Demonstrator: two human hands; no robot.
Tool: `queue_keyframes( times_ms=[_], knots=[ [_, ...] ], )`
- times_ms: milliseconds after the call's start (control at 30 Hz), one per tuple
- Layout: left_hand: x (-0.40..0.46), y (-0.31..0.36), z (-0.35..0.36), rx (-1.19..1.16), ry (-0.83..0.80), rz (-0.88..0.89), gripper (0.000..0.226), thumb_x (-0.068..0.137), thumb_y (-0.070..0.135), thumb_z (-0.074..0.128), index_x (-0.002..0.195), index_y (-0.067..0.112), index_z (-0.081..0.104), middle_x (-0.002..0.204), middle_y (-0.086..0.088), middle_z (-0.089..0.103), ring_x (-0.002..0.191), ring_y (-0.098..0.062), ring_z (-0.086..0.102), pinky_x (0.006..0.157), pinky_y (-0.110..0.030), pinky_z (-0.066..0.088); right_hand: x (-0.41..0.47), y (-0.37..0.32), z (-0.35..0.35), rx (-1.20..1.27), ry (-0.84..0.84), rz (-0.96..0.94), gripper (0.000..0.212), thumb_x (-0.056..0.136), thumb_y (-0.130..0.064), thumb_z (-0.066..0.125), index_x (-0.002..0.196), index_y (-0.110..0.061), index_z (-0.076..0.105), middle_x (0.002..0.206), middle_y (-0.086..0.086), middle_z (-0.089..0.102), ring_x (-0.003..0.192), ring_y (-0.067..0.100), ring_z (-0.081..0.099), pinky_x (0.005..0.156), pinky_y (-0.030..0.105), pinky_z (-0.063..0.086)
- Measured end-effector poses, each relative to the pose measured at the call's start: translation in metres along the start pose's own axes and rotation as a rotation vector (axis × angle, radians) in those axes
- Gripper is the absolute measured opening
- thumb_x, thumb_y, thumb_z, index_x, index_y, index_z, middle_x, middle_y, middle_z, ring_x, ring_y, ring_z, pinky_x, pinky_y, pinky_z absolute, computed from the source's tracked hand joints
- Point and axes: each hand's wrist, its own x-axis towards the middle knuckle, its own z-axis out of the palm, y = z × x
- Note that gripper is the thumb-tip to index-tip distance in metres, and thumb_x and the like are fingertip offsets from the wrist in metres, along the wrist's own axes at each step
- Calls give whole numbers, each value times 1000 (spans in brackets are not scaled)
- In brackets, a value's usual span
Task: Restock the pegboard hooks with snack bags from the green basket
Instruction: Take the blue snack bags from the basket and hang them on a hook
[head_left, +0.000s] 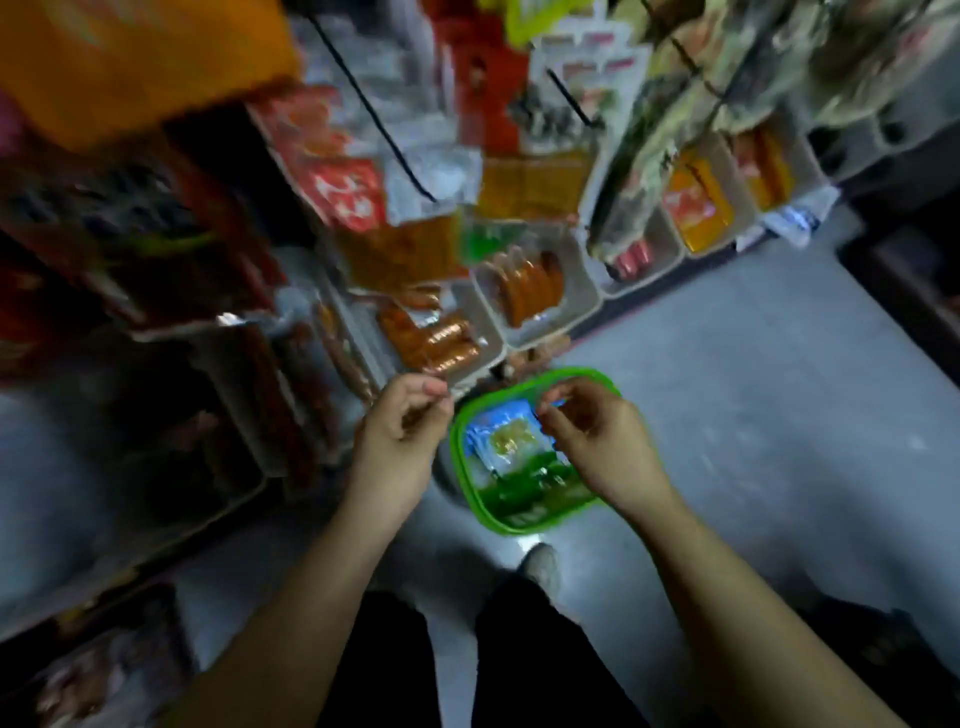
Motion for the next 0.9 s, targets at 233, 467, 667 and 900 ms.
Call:
queue_keyframes(
  times_ms=[233,467,667,900],
  knots=[
    [74,-198,150,30,-121,-254,19,87,-10,54,93,8,55,77,4,56,59,13,53,65,-7,42,77,225,11,-143,-65,295,9,89,-19,64,93,-12,65,82,16,72,77,33,69,74,42,54],
    [153,-427,227,183,-96,-522,15,90,-2,54,104,-1,59,86,-6,56,73,-10,54,48,-6,40,159,445,96,-329,-237,415,20,88,-23,64,105,-13,65,97,13,71,96,31,65,77,30,46],
    [184,-542,255,498,-143,-501,57,85,10,65,136,4,41,140,-12,38,115,-31,52,90,-28,52,229,552,149,-432,-254,420,48,93,-27,59,135,-7,49,133,26,52,120,39,51,96,38,39],
    [169,-563,285,722,-225,-431,61,93,32,55,146,22,29,160,-5,1,145,-31,6,114,-46,15,214,580,177,-419,-154,451,49,101,-44,31,132,-14,53,126,22,59,115,39,55,90,41,42]
  ],
)
